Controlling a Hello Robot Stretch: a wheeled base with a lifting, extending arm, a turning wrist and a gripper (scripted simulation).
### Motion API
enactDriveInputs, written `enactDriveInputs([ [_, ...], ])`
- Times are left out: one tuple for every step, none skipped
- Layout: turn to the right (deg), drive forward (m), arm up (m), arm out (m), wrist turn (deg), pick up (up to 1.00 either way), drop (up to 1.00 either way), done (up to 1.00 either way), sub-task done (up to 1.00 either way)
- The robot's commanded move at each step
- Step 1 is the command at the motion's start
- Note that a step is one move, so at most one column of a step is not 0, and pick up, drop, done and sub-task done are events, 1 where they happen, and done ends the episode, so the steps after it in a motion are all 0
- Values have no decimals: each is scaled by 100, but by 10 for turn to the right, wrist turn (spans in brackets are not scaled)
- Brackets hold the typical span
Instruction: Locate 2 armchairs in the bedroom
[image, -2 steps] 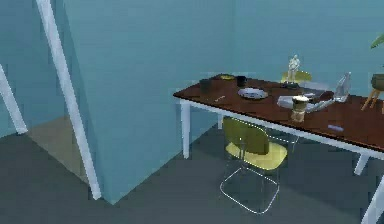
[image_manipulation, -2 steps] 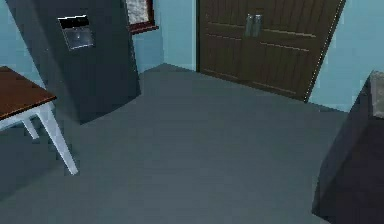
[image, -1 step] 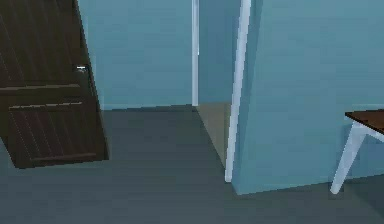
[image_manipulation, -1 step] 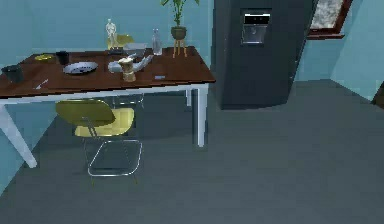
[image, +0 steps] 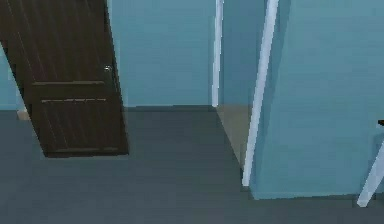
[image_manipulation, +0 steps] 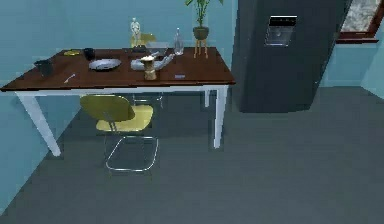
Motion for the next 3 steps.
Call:
enactDriveInputs([
  [0, 45, 0, 0, 0, 0, 0, 0, 0],
  [-270, 0, 0, 0, 0, 0, 0, 0, 0],
  [0, 35, 0, 0, 0, 0, 0, 0, 0],
])
